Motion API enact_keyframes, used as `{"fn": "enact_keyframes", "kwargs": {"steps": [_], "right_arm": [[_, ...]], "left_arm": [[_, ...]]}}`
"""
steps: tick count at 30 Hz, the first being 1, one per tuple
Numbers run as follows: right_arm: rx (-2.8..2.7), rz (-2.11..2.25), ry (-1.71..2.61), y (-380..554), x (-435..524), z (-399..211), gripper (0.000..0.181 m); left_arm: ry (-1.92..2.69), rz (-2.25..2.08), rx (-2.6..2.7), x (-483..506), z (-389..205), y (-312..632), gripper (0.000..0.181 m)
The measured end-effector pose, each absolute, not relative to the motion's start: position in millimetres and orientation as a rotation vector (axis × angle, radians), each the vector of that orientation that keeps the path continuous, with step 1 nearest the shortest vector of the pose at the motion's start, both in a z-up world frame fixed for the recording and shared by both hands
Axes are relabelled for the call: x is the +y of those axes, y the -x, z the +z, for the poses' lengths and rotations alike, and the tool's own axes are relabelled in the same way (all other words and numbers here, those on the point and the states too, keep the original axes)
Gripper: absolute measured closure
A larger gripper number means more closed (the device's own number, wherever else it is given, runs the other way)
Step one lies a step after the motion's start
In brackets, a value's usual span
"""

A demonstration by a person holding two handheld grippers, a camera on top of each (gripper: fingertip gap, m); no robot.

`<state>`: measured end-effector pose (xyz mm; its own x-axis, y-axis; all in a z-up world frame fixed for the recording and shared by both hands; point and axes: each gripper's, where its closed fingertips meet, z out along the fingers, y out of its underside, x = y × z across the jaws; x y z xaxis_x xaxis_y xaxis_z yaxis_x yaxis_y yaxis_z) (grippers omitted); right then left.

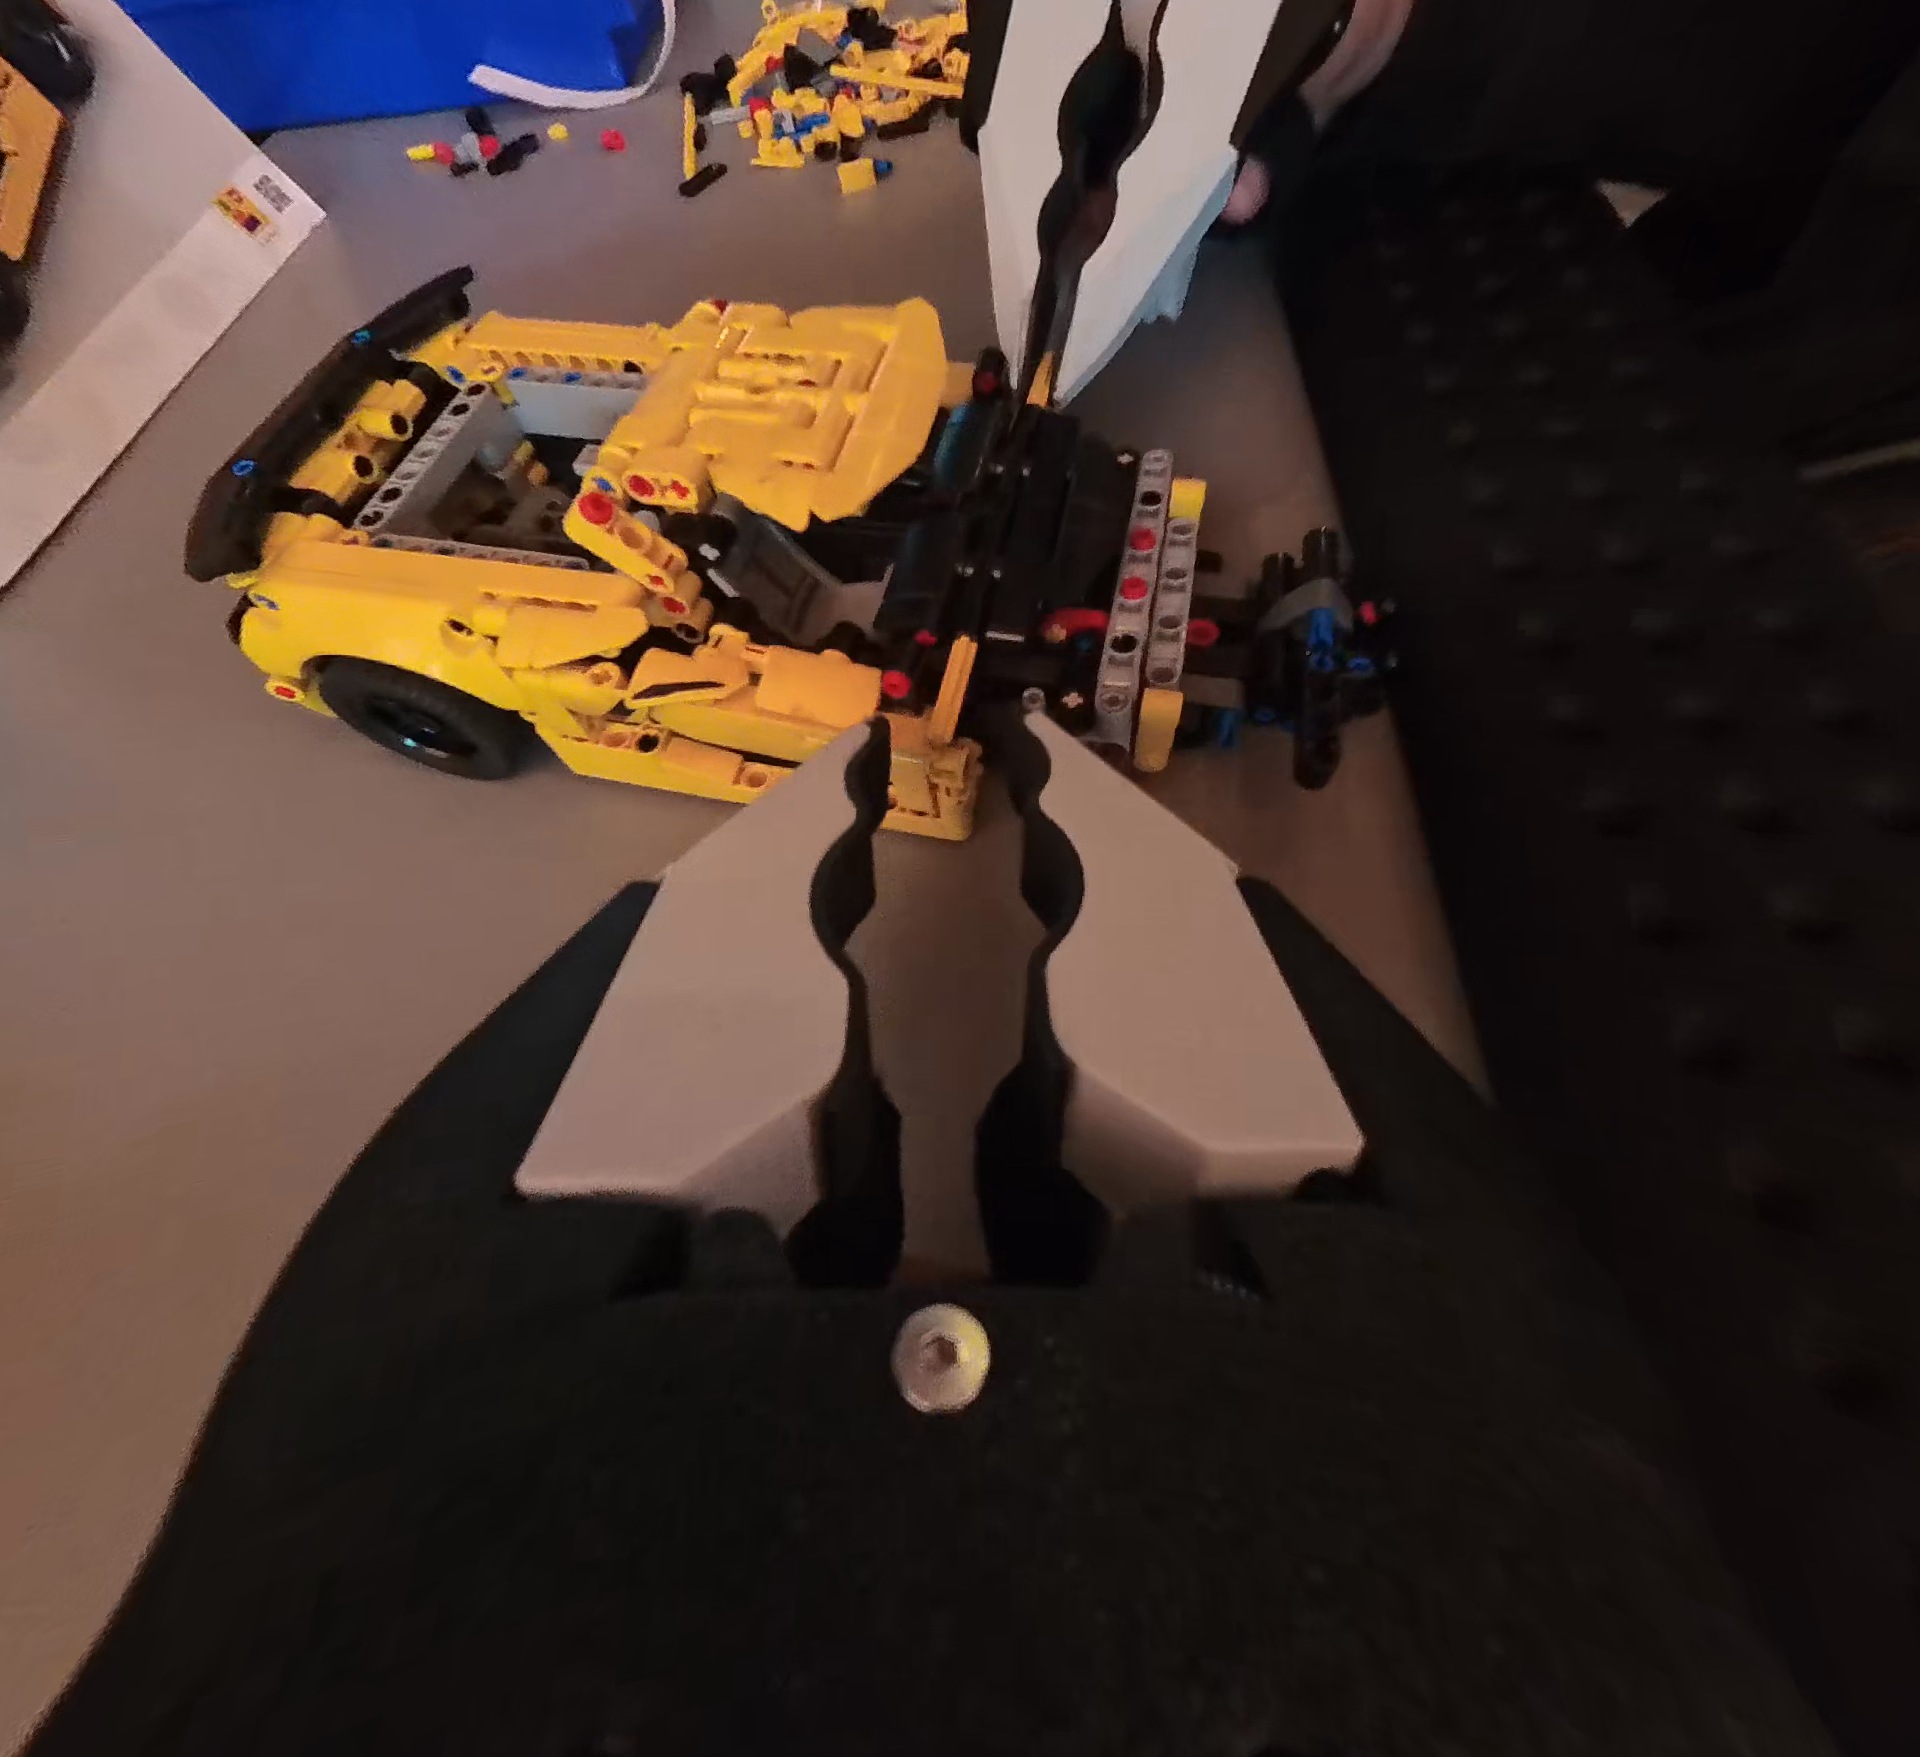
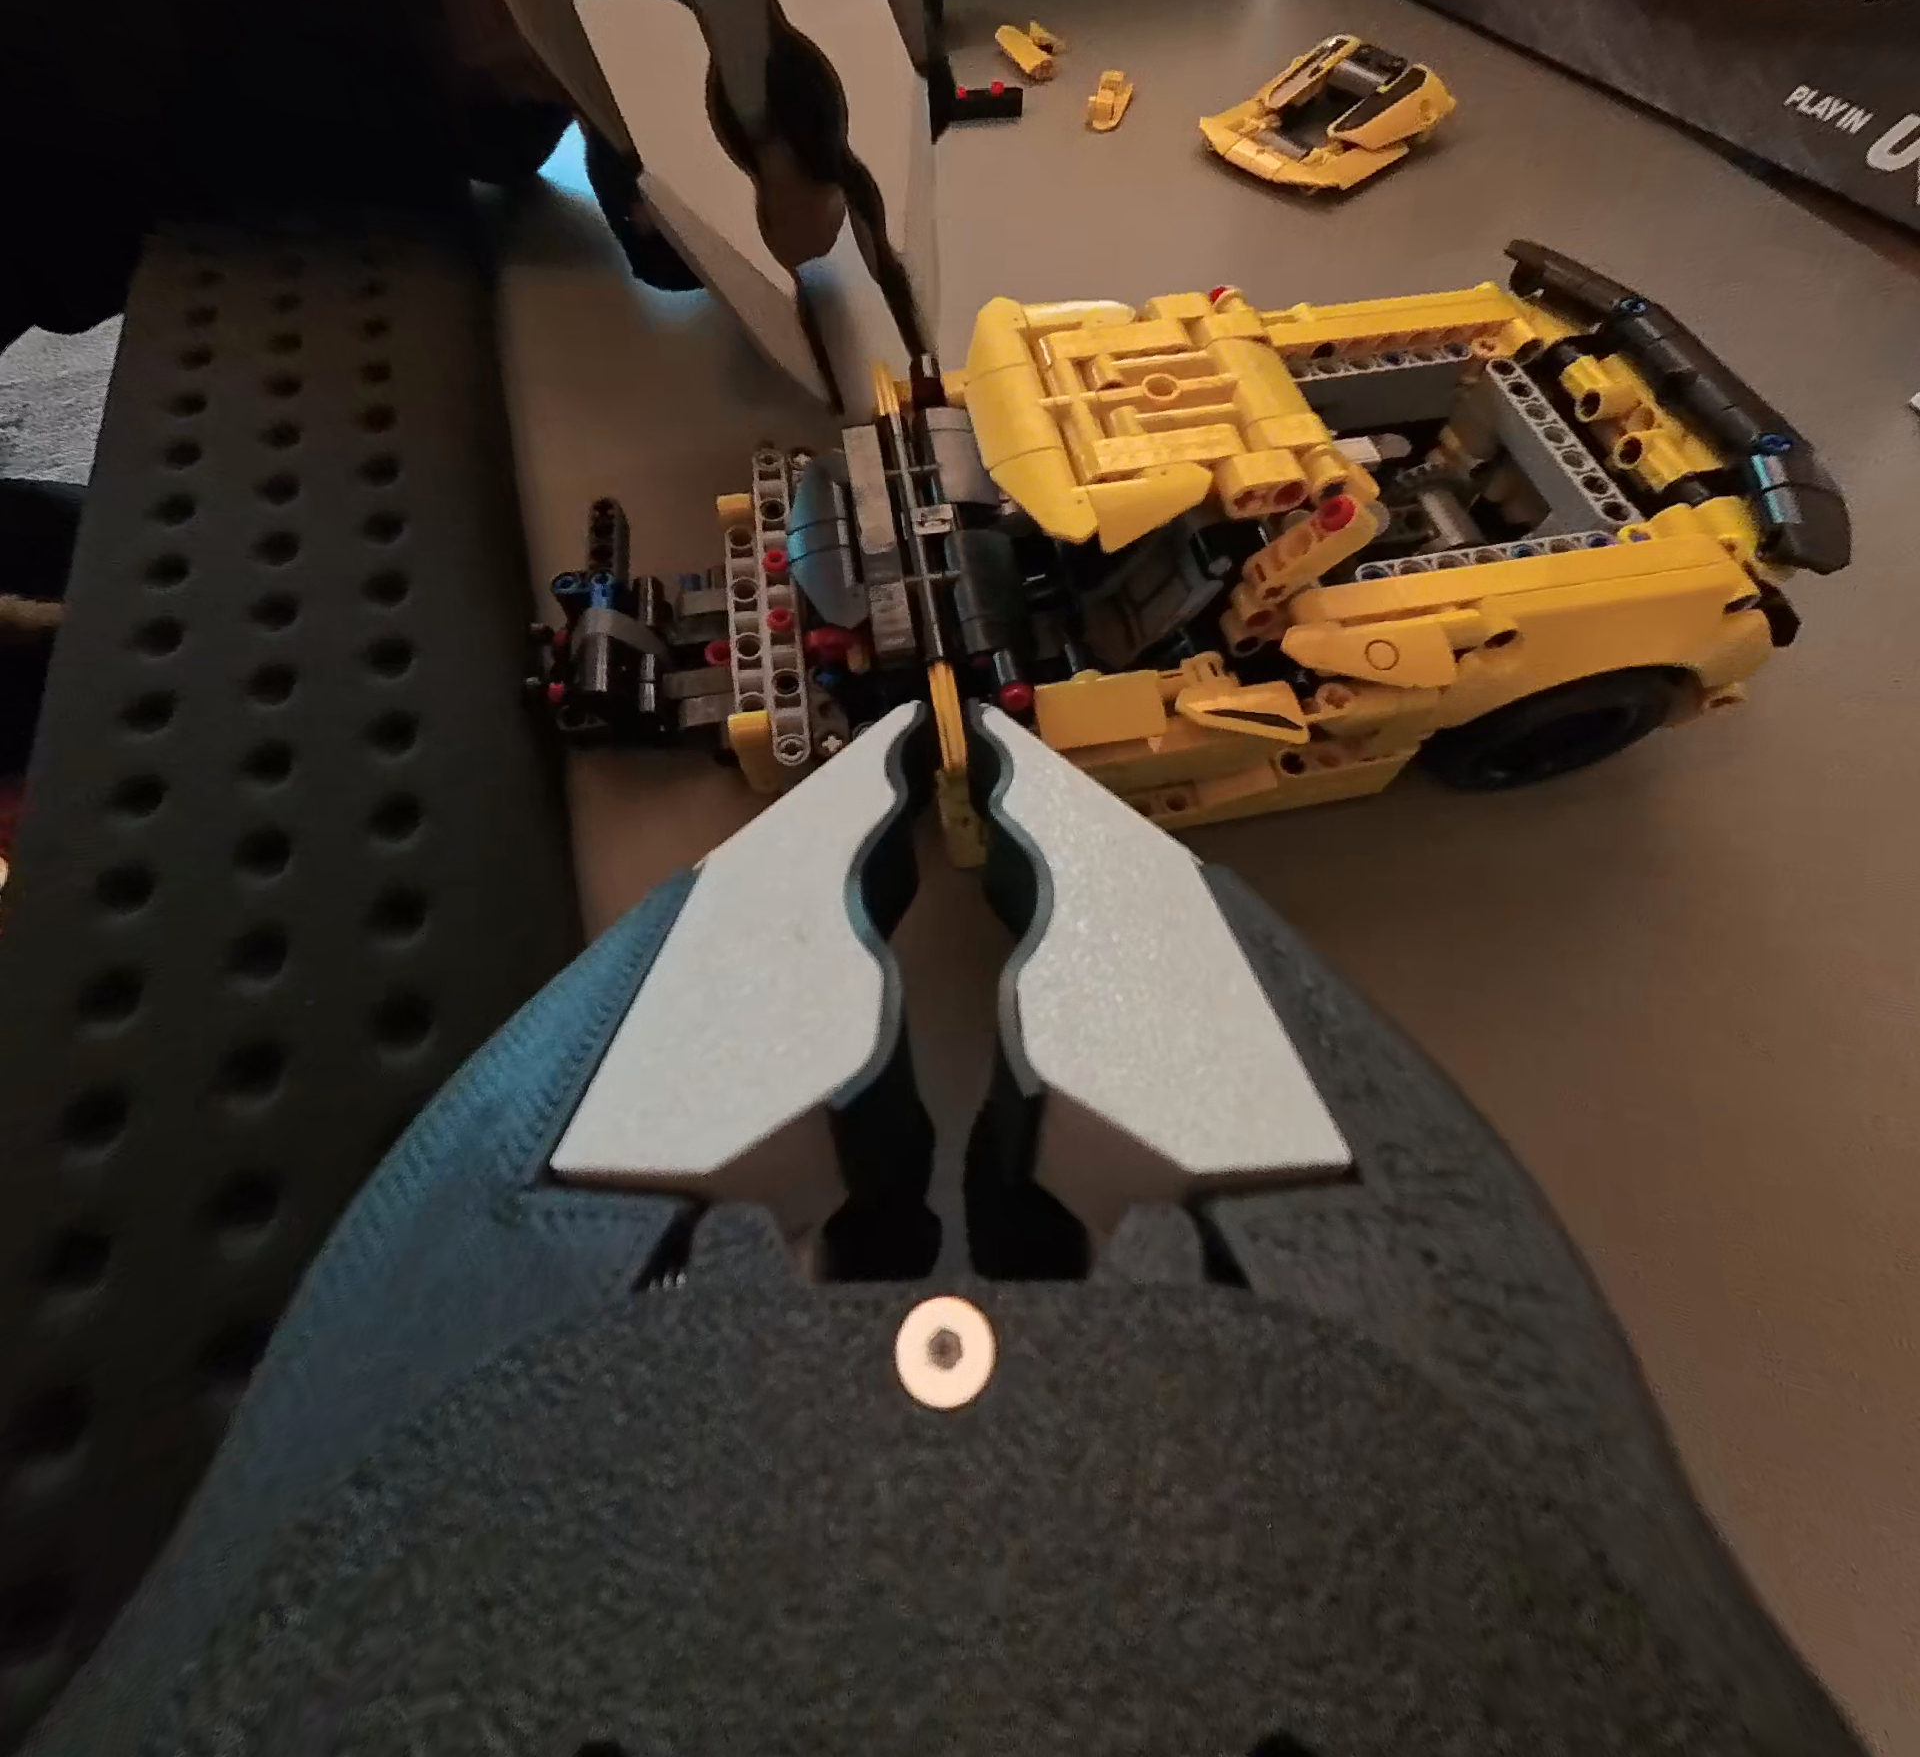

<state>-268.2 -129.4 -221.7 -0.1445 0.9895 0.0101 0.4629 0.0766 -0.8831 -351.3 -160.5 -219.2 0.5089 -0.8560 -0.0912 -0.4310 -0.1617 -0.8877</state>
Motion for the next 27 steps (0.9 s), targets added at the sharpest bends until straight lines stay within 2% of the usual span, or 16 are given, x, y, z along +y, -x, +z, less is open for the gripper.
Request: {"fn": "enact_keyframes", "kwargs": {"steps": [2, 4, 6, 10, 13, 17, 18, 22, 24, 27], "right_arm": [[-1.691, 1.022, 1.461, 266.2, -131.8, -220.3, 0.169], [-1.697, 1.042, 1.517, 261.9, -134.3, -220.2, 0.156], [-1.661, 0.973, 1.587, 255.7, -128.6, -220.8, 0.15], [-1.455, 0.703, 1.749, 235.2, -119.0, -213.6, 0.125], [-1.185, 0.724, 1.871, 224.7, -126.9, -204.6, 0.124], [-1.019, 0.675, 1.964, 216.6, -116.5, -212.4, 0.098], [-1.035, 0.636, 1.943, 214.8, -110.8, -210.7, 0.093], [-1.124, 0.56, 1.796, 213.3, -75.9, -198.8, 0.091], [-1.2, 0.599, 1.757, 218.2, -56.8, -202.5, 0.085], [-1.273, 0.728, 1.779, 226.4, -39.6, -217.6, 0.079]], "left_arm": [[1.783, -0.534, 1.08, -159.2, -219.6, 351.4, 0.162], [1.776, -0.523, 1.085, -158.6, -219.4, 350.8, 0.176], [1.779, -0.531, 1.085, -159.0, -219.5, 348.9, 0.176], [1.796, -0.561, 1.07, -157.2, -219.3, 339.1, 0.177], [1.804, -0.621, 1.081, -149.9, -219.0, 313.1, 0.178], [1.83, -0.577, 1.036, -122.4, -219.7, 266.1, 0.176], [1.841, -0.555, 1.053, -118.2, -219.5, 259.2, 0.175], [1.789, -0.579, 1.048, -106.7, -189.6, 269.8, 0.168], [1.798, -0.581, 0.994, -94.5, -181.7, 287.9, 0.152], [1.836, -0.536, 0.917, -71.9, -183.8, 307.3, 0.141]]}}
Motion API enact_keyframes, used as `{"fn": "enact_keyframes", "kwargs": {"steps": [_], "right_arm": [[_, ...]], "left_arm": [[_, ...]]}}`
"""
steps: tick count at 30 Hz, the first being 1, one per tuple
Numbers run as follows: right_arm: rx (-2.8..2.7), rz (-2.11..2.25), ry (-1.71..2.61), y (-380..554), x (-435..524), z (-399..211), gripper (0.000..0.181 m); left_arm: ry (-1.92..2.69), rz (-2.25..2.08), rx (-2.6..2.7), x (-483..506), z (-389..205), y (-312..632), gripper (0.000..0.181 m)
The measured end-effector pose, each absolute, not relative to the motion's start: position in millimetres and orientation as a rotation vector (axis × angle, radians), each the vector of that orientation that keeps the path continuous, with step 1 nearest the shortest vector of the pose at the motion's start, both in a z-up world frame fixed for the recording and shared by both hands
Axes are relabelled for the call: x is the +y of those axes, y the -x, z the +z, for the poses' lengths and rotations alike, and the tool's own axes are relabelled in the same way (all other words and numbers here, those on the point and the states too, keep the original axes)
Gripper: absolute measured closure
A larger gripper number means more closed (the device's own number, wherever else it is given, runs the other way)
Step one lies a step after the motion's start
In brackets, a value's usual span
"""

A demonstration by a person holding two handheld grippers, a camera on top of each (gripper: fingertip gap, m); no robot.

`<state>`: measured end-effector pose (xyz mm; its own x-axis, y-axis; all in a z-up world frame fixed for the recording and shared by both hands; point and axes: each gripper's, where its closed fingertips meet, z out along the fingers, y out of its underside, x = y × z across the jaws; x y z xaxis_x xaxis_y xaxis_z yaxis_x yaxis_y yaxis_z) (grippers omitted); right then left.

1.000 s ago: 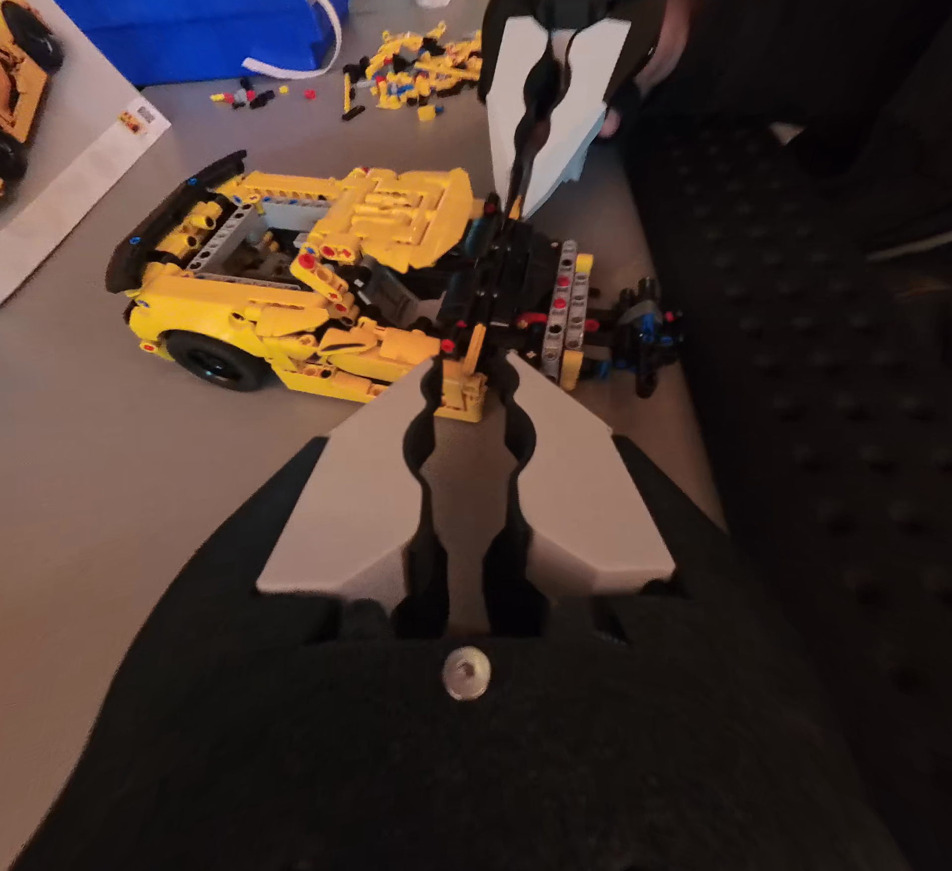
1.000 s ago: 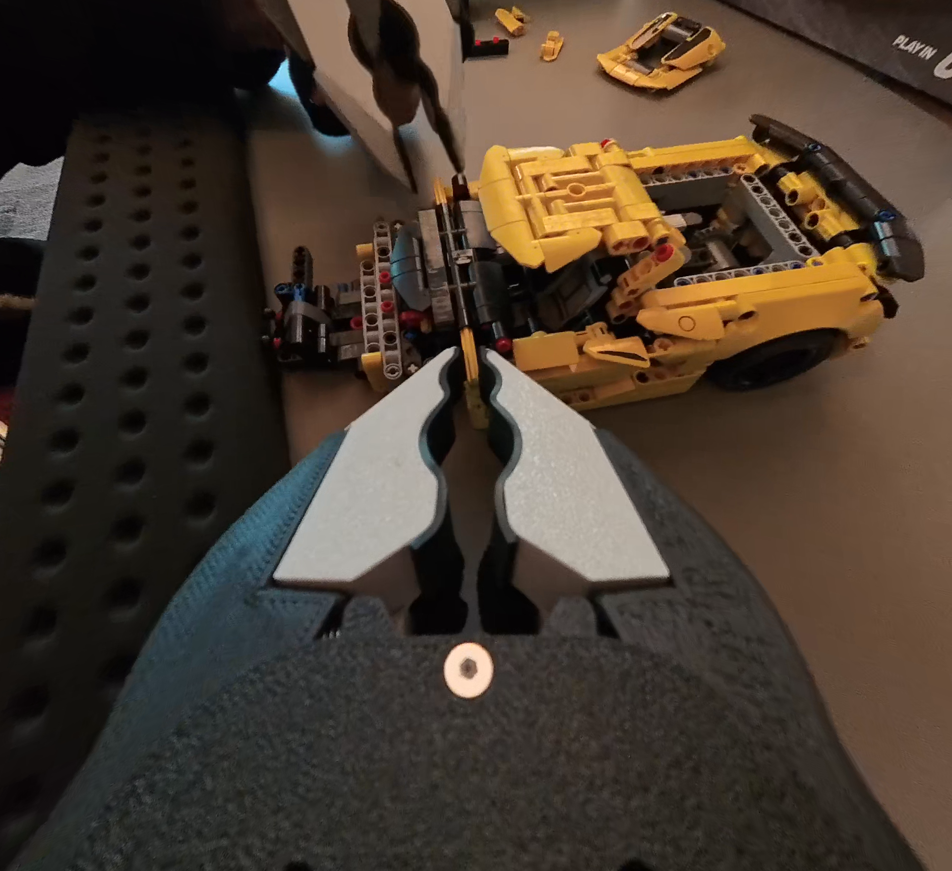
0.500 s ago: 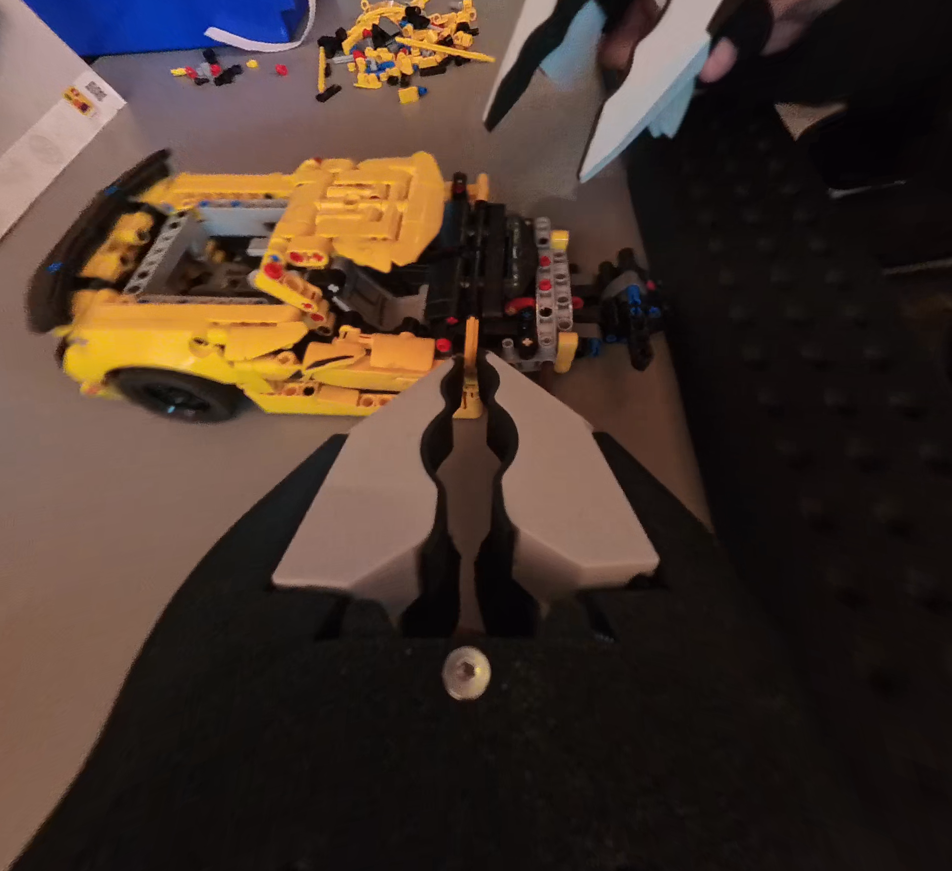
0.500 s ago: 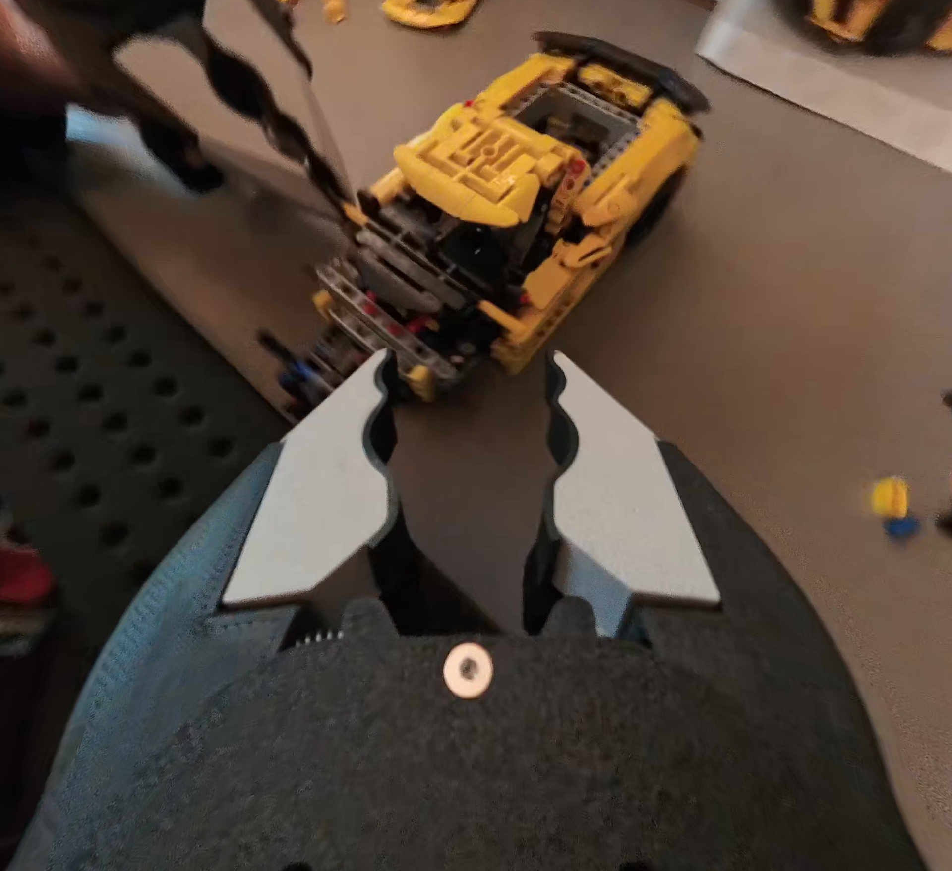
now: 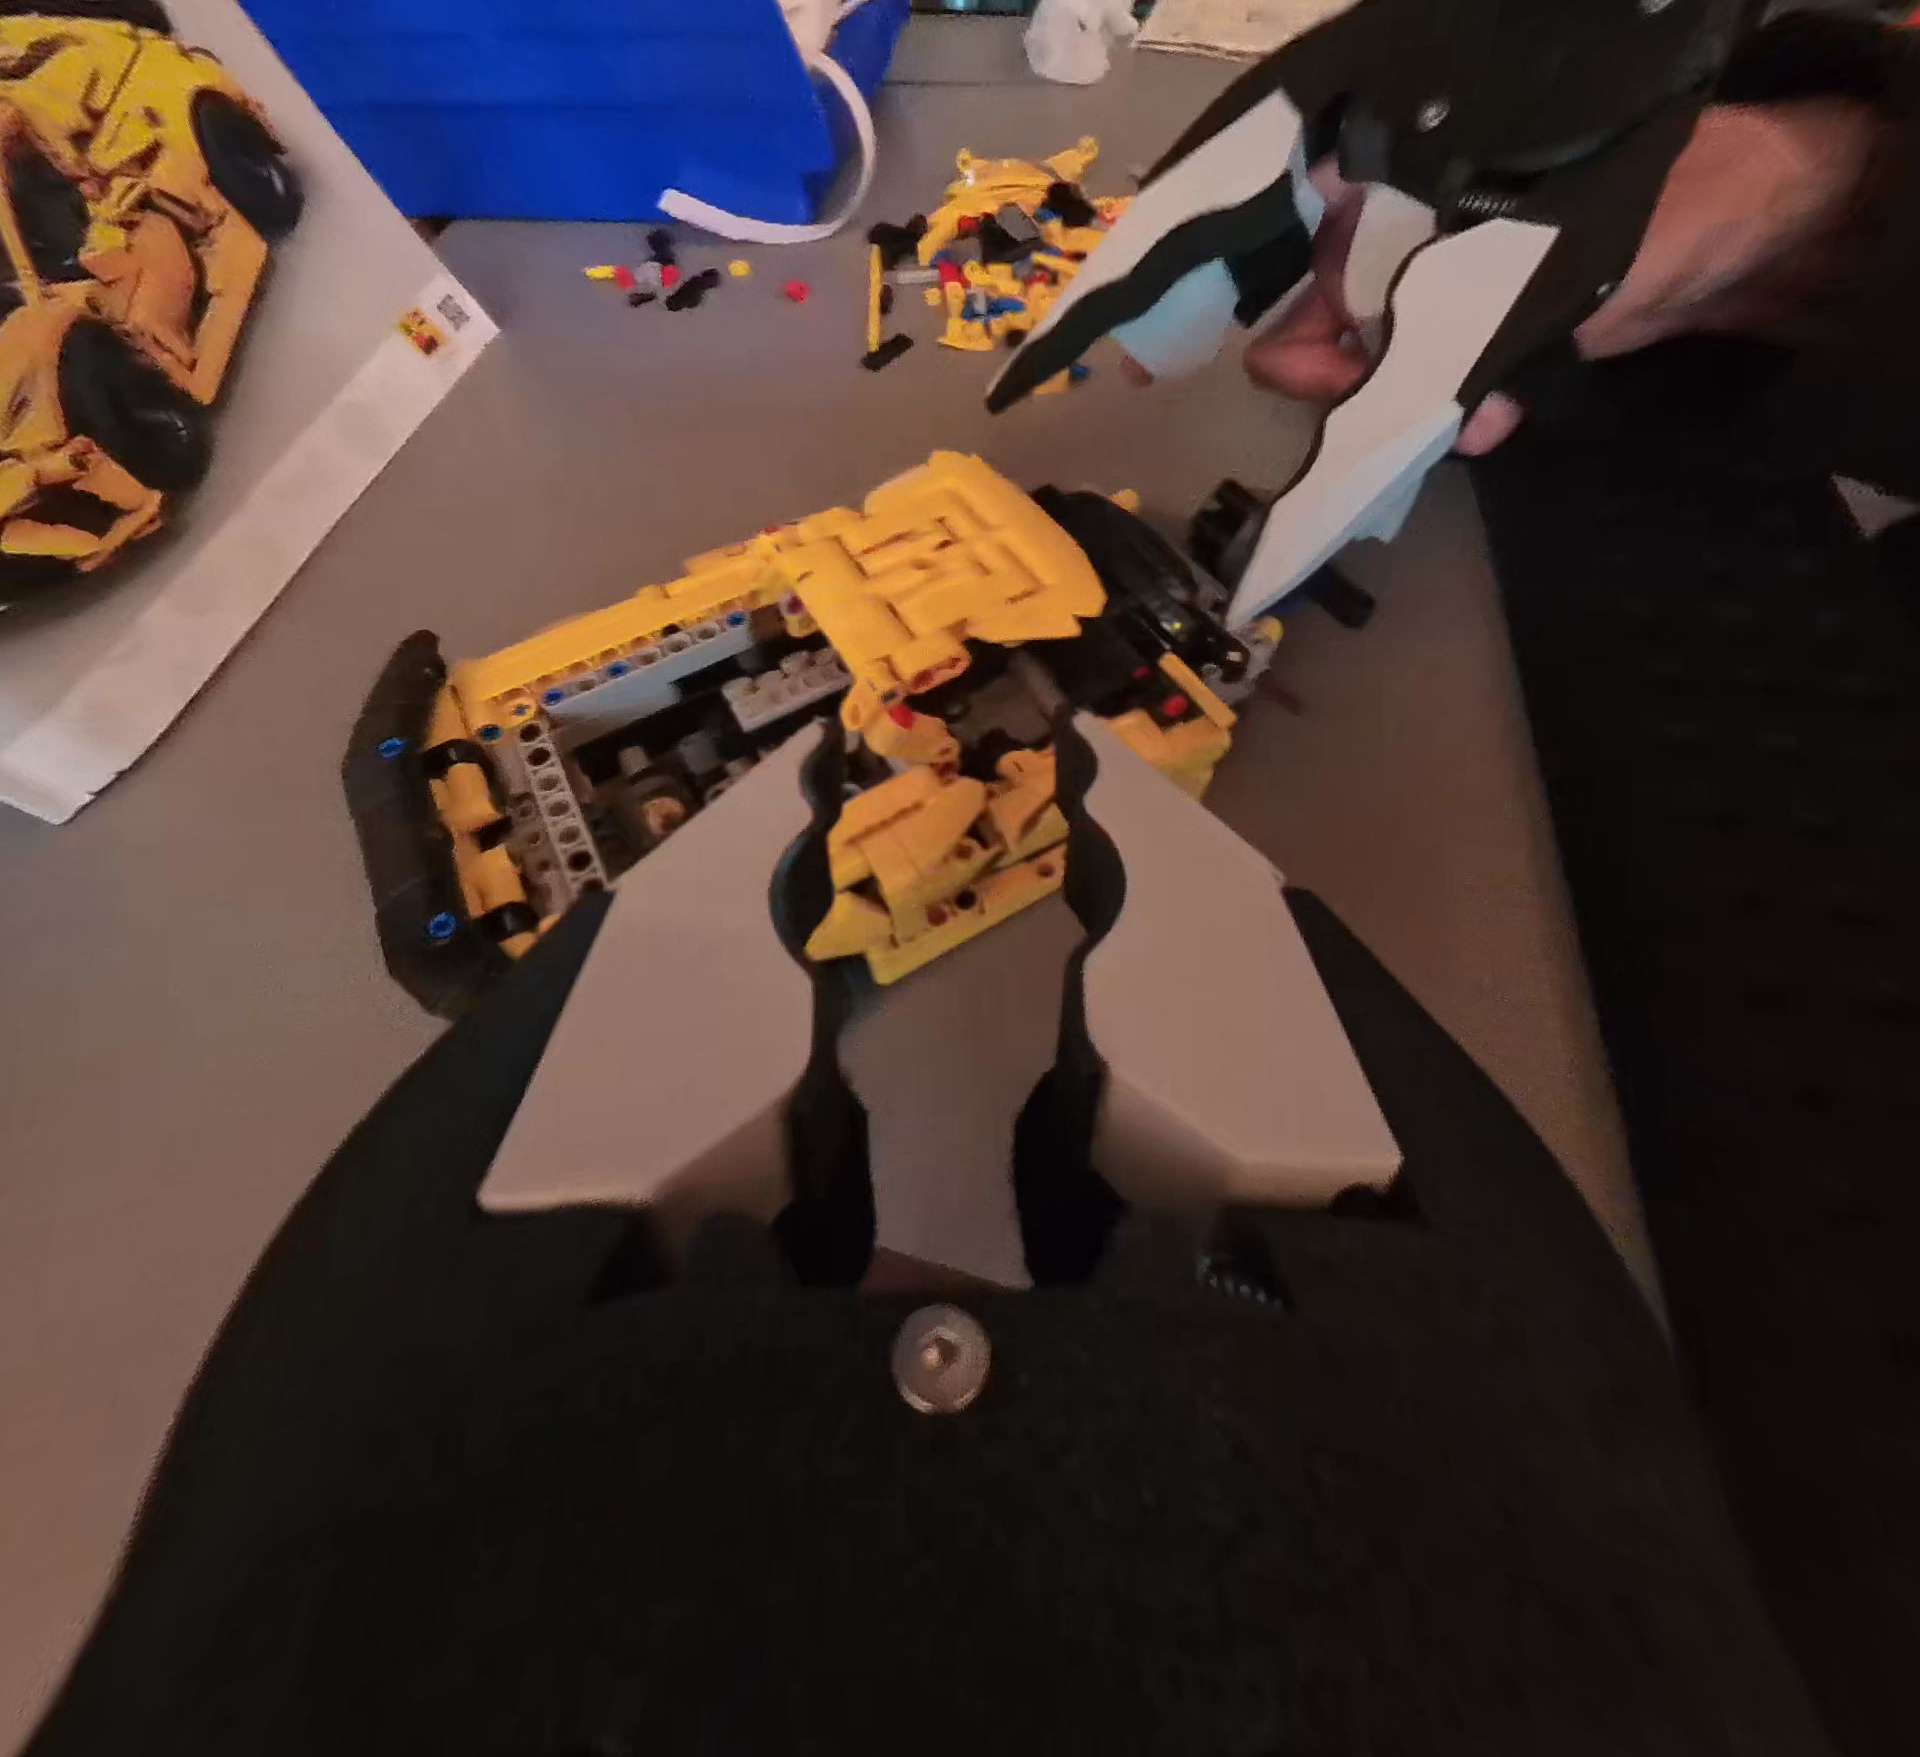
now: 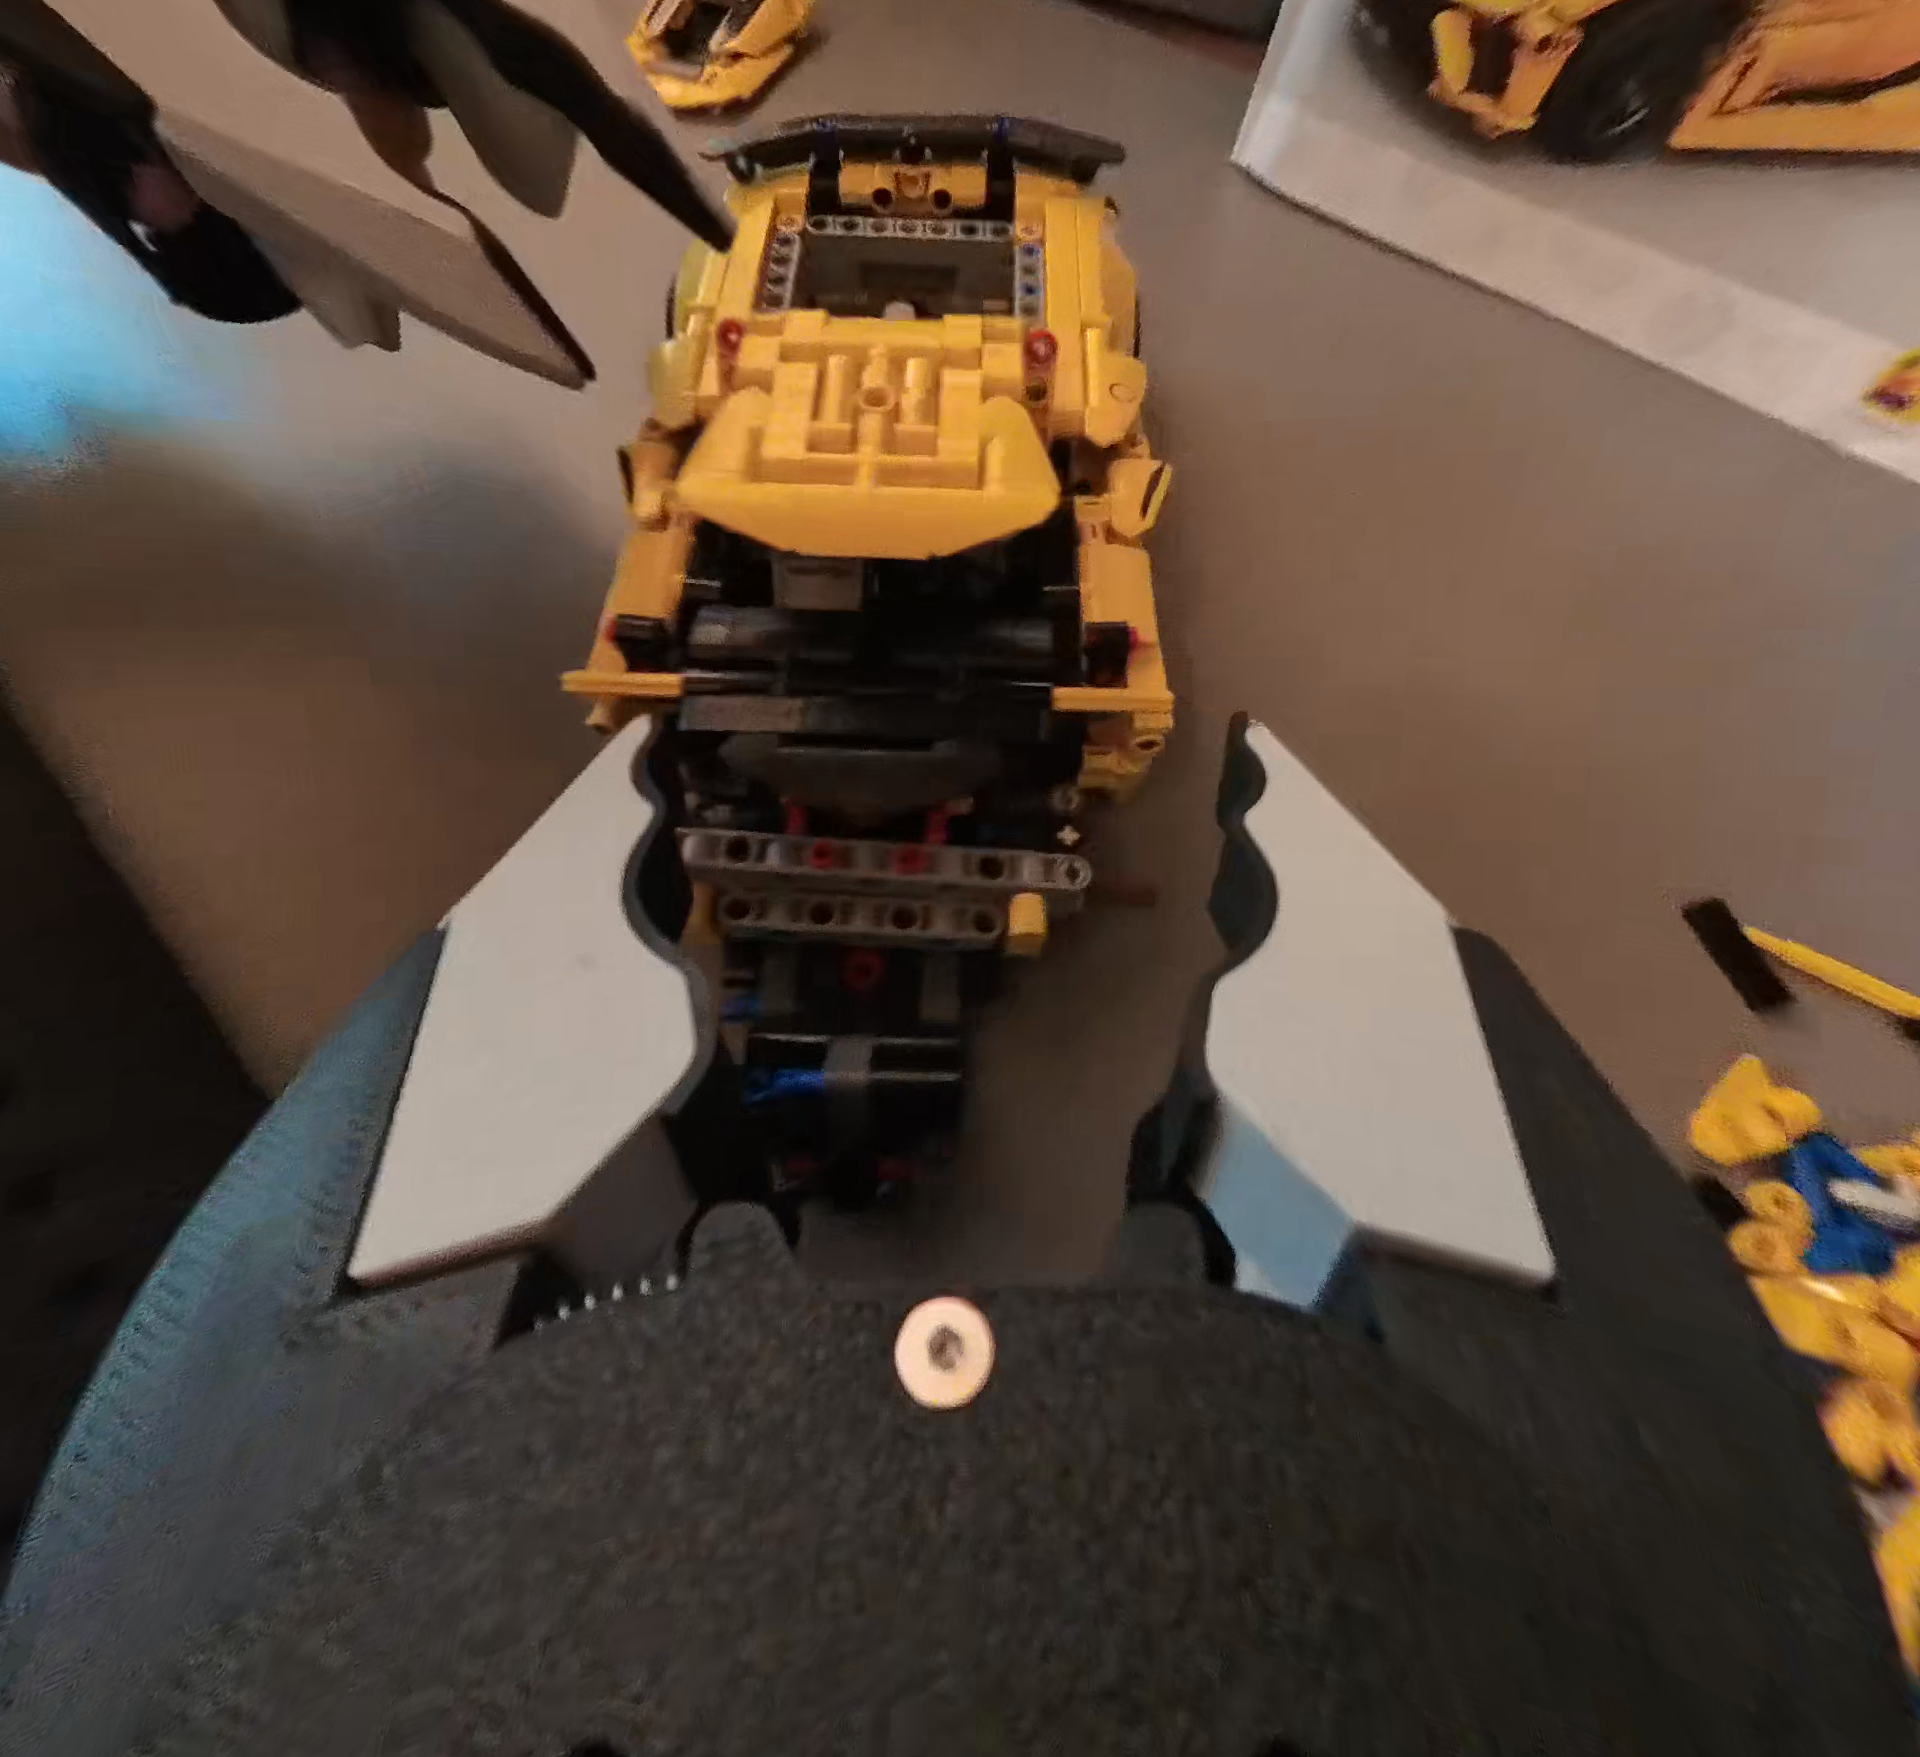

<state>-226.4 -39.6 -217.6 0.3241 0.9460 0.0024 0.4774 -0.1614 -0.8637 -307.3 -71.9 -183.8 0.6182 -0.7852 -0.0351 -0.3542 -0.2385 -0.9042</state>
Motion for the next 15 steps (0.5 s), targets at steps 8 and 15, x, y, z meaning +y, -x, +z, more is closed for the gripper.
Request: {"fn": "enact_keyframes", "kwargs": {"steps": [8, 15], "right_arm": [[-1.371, 0.822, 1.726, 232.5, -41.0, -226.2, 0.086], [-1.402, 0.774, 1.733, 240.8, -41.6, -225.8, 0.086]], "left_arm": [[1.847, -0.494, 1.005, -65.3, -212.2, 292.2, 0.133], [1.769, -0.351, 0.997, -55.9, -213.3, 303.6, 0.147]]}}
